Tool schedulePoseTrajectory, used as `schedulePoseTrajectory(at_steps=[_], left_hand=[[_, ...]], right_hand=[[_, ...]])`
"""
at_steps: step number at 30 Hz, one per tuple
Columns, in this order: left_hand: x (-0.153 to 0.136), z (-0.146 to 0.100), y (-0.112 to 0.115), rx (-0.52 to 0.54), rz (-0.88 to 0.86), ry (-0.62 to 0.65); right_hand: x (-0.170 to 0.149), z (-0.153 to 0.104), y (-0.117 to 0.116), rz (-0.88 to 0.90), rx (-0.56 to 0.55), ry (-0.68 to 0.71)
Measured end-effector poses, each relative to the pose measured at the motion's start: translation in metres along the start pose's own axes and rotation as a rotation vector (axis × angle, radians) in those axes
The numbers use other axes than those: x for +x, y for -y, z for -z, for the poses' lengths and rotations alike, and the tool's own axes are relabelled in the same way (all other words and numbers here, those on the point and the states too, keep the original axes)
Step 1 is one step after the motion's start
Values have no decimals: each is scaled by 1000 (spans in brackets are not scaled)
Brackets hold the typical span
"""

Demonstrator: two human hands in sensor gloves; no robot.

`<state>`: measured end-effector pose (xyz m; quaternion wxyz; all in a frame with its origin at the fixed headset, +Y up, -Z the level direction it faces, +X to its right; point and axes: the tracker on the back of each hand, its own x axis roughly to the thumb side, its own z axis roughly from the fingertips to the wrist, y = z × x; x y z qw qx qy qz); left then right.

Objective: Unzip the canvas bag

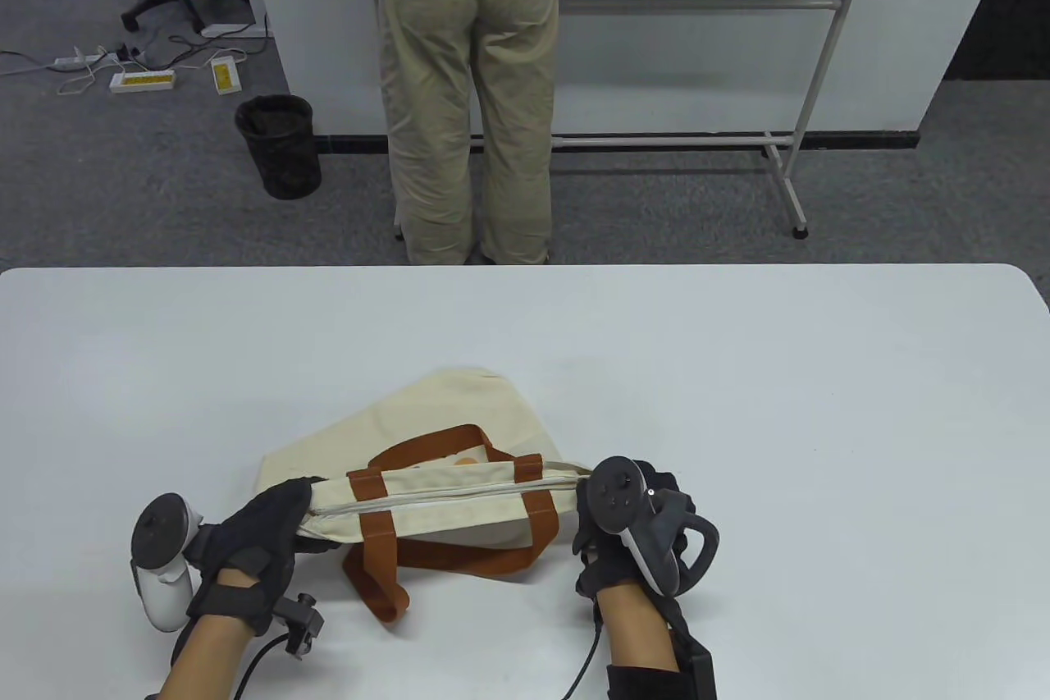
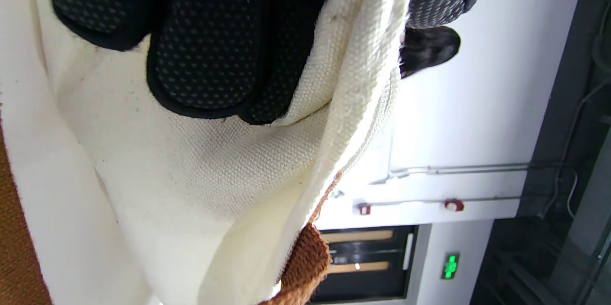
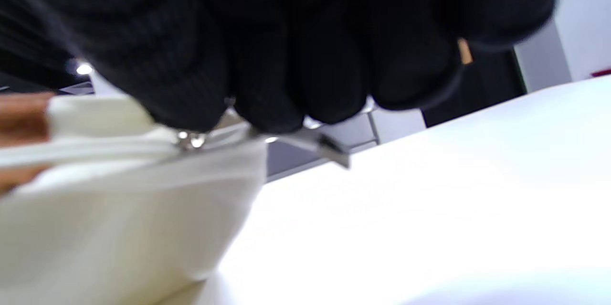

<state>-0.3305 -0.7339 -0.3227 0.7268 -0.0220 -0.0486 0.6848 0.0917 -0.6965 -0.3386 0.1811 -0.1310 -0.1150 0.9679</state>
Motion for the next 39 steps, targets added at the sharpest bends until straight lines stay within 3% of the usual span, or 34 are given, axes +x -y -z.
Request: schedulePoseTrajectory(at_steps=[10, 14, 19, 24, 27, 29, 33, 36, 39], left_hand=[[1, 0, 9, -10, 6, 0], [0, 0, 3, 4, -44, 2], [-1, 0, -2, 17, -64, -1], [-2, 0, -2, 8, -56, 1], [-2, 1, -1, -6, -52, 2], [-2, 1, 0, -16, -42, 3], [1, 1, 3, -34, -9, 20], [2, 1, 4, -37, 2, 28], [5, 2, 2, -25, 64, 58]], right_hand=[[-6, 1, 2, 3, -23, -43], [-2, -1, 5, 84, -22, 24], [13, -6, 4, 230, -34, 212], [32, -8, -19, 322, 204, 377], [40, -9, -35, 248, 340, 402], [44, -11, -44, 180, 366, 406], [47, -10, -49, 90, 234, 407], [48, -9, -49, 109, 210, 384], [46, -10, -47, 132, 108, 357]])
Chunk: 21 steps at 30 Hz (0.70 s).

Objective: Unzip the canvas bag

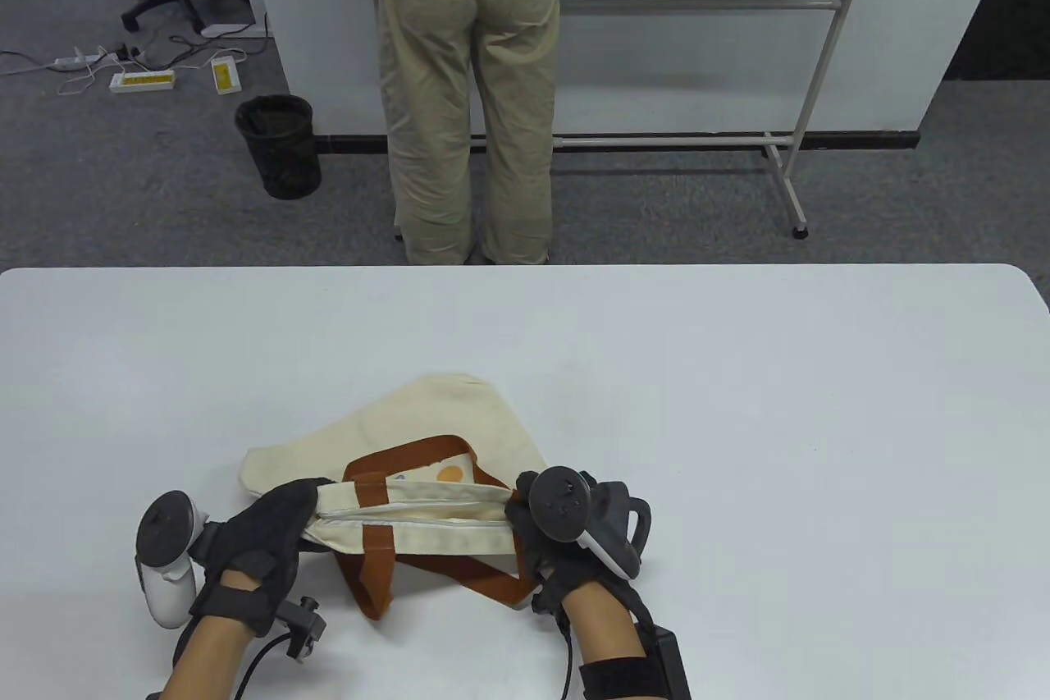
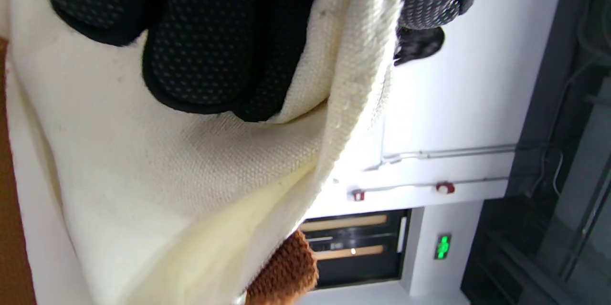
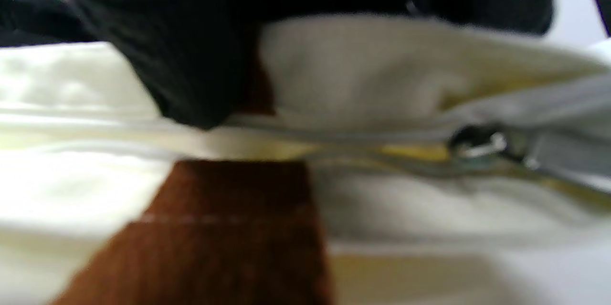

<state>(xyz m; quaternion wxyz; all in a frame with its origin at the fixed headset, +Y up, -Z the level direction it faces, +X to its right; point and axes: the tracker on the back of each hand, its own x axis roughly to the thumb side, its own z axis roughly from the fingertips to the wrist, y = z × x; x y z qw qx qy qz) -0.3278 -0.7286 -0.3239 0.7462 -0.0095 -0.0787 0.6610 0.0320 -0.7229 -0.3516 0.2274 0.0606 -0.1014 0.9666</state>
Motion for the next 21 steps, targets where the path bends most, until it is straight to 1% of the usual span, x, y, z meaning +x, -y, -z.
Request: schedulePoseTrajectory(at_steps=[1, 2, 3, 5, 6, 8, 10, 14, 15, 17, 18, 21], left_hand=[[3, 0, -1, -3, 84, 27], [5, 0, -1, -7, 123, 38], [8, -1, 0, -6, 170, 52], [11, -1, 1, 4, 223, 65], [11, -2, 2, 15, 248, 66], [13, -3, 4, 22, 293, 73], [15, -4, 5, 29, 367, 77], [16, -5, 7, 57, 540, 82], [16, -5, 7, 65, 585, 77], [15, -4, 10, 66, 670, 58], [14, -3, 12, 46, 737, 38], [10, -1, 14, 32, 883, -4]], right_hand=[[0, 0, 2, 14, -37, -18], [-1, 0, 4, 28, -54, -36], [-1, -1, 7, 52, -103, -69], [-1, -2, 11, 101, -158, -106], [-2, -5, 14, 138, -209, -130], [-1, -6, 17, 214, -269, -169], [1, -9, 21, 272, -333, -190], [5, -12, 24, 377, -392, -171], [6, -12, 23, 409, -405, -140], [6, -12, 22, 415, -410, -111], [5, -12, 20, 410, -415, -66], [2, -11, 12, 402, -390, 0]])
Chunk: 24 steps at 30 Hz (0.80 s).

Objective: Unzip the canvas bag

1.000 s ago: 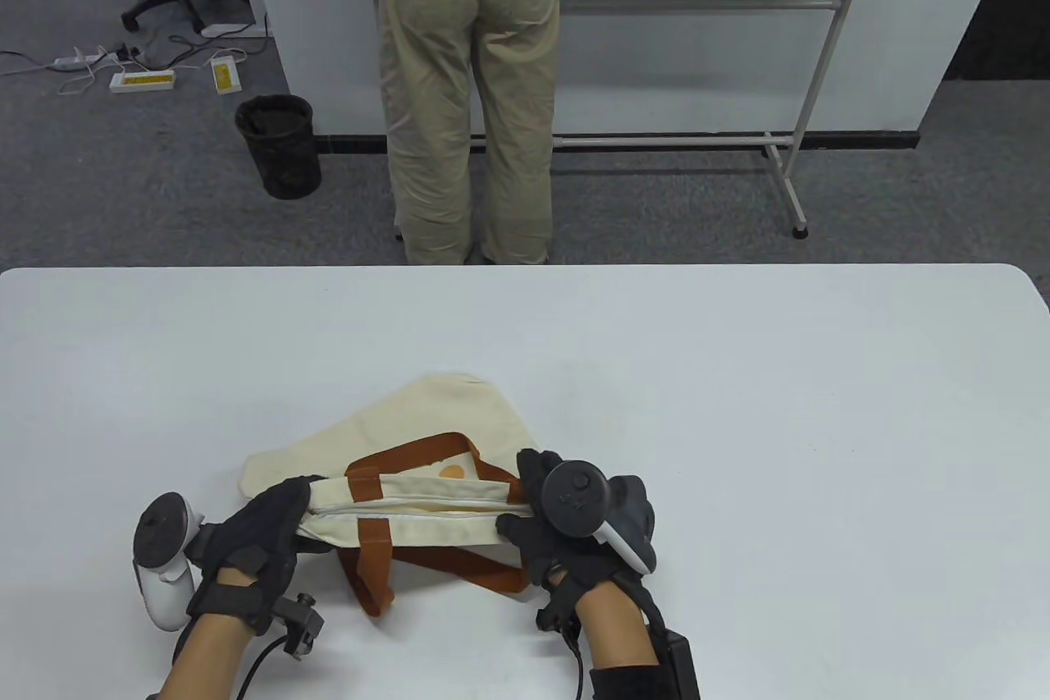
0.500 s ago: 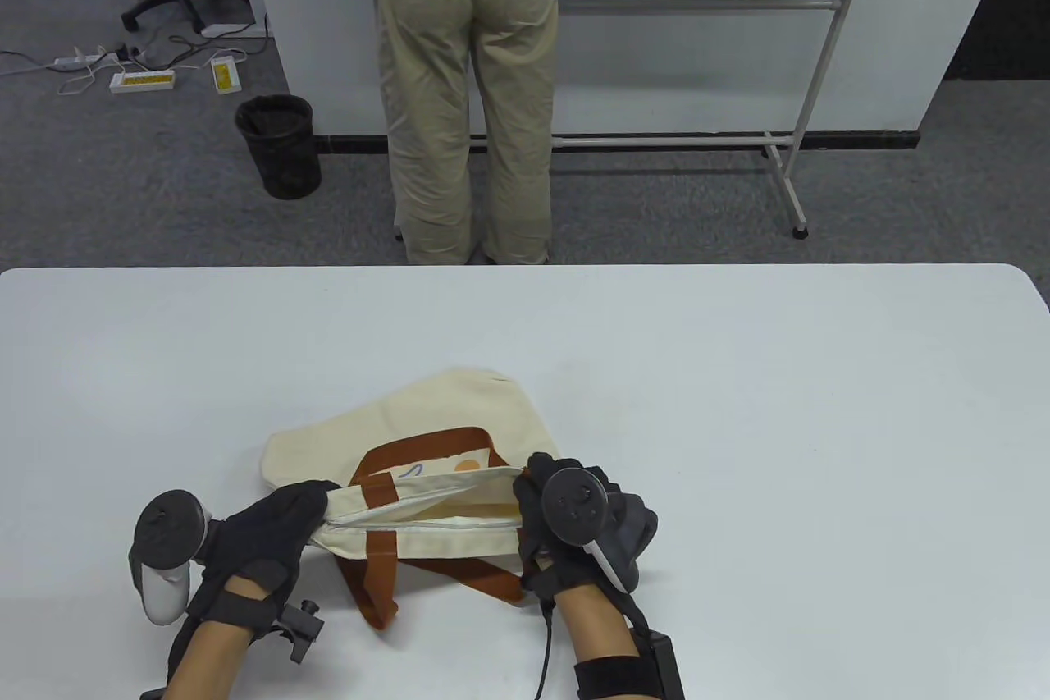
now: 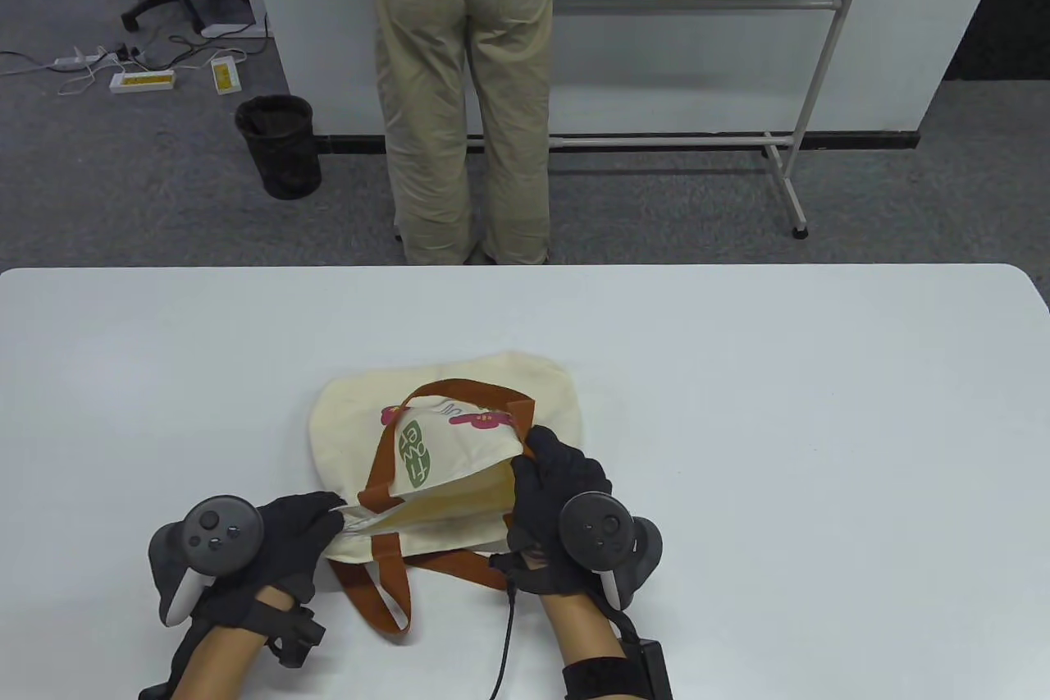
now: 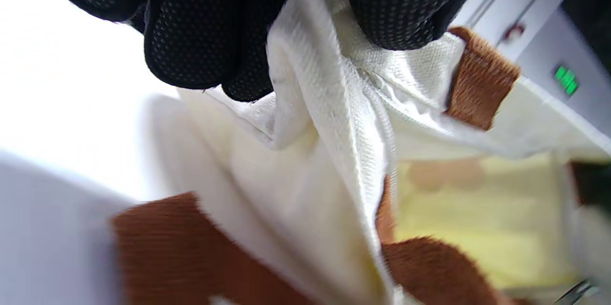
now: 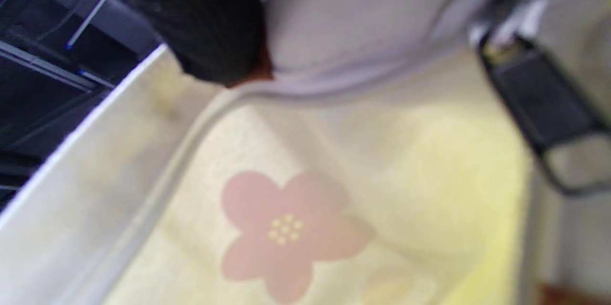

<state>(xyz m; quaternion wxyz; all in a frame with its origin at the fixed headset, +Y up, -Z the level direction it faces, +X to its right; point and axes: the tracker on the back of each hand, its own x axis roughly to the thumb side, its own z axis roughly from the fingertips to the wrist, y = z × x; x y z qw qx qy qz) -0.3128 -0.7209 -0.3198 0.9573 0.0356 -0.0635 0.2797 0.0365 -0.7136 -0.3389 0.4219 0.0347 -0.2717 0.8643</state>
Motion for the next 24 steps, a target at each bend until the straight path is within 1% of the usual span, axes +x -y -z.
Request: schedulePoseTrajectory(at_steps=[2, 5, 6, 7, 10, 14, 19, 22, 24], left_hand=[[-4, 2, 4, -2, 75, -23], [-9, 4, 7, 10, 140, -50], [-12, 4, 8, 9, 176, -61], [-15, 5, 10, 4, 205, -68], [-21, 6, 16, -28, 235, -85], [-28, 6, 22, -72, 285, -104], [-35, 4, 26, -133, 259, -84], [-36, 3, 29, -177, 228, -49], [-37, 2, 30, -197, 230, -48]], right_hand=[[-6, 0, -6, -19, 69, 19], [-11, 0, -12, -52, 165, 41], [-12, -1, -14, -72, 226, 45], [-14, -1, -16, -91, 254, 48], [-18, -1, -22, -123, 365, 27], [-25, -3, -29, -187, 522, -40], [-35, -6, -33, -193, 666, -135], [-36, -9, -34, -193, 719, -148], [-36, -11, -36, -200, 762, -153]])
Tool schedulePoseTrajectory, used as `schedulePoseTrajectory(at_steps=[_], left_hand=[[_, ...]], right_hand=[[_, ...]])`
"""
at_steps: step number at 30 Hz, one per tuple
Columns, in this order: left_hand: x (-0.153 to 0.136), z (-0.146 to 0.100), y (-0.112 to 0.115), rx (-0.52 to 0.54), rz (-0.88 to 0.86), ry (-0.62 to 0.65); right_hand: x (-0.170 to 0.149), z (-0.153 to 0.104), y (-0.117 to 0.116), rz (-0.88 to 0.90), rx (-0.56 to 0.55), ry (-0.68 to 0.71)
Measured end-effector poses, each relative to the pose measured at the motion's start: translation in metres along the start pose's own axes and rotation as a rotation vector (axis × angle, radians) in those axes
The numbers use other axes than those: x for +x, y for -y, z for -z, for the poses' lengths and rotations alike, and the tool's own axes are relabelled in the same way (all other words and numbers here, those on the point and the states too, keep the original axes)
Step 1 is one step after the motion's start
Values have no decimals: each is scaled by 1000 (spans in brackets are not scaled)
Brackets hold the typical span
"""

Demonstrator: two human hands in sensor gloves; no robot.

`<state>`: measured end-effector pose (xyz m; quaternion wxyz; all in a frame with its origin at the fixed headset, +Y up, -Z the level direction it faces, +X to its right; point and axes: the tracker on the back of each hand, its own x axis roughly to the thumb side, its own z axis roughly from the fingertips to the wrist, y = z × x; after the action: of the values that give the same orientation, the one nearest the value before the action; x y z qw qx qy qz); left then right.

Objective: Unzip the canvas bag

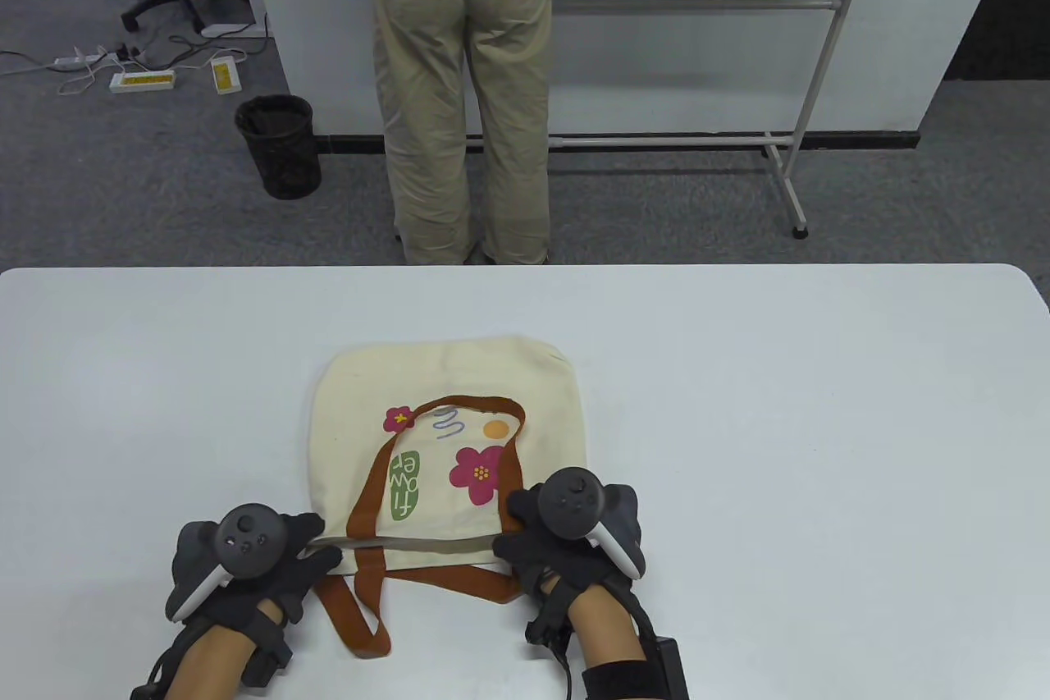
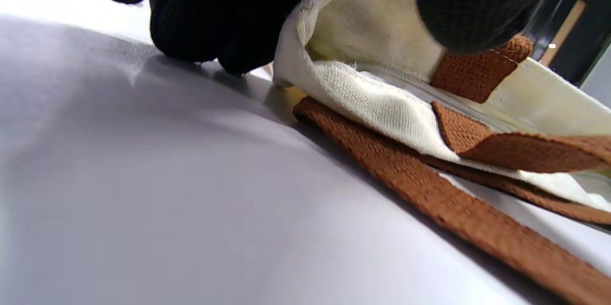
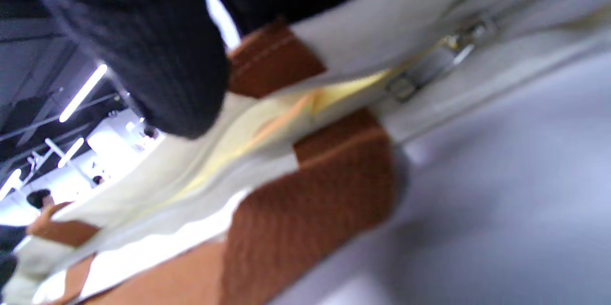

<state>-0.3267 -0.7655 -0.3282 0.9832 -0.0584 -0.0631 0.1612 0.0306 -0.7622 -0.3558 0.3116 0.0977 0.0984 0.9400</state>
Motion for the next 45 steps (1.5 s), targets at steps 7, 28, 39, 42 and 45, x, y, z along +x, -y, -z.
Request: schedulePoseTrajectory(at_steps=[7, 28, 39, 42, 45], left_hand=[[-5, 1, 5, -47, -36, -7], [24, -23, -54, 353, -11, 69], [69, -27, -48, 300, 87, 181], [79, -26, -41, 273, 106, 205], [85, -24, -36, 257, 119, 217]], right_hand=[[-2, -2, -10, -35, 76, 2], [21, -33, 47, 3, -446, 98], [52, -39, 37, -196, -418, 201], [51, -37, 34, -206, -388, 196], [49, -35, 33, -213, -367, 190]])
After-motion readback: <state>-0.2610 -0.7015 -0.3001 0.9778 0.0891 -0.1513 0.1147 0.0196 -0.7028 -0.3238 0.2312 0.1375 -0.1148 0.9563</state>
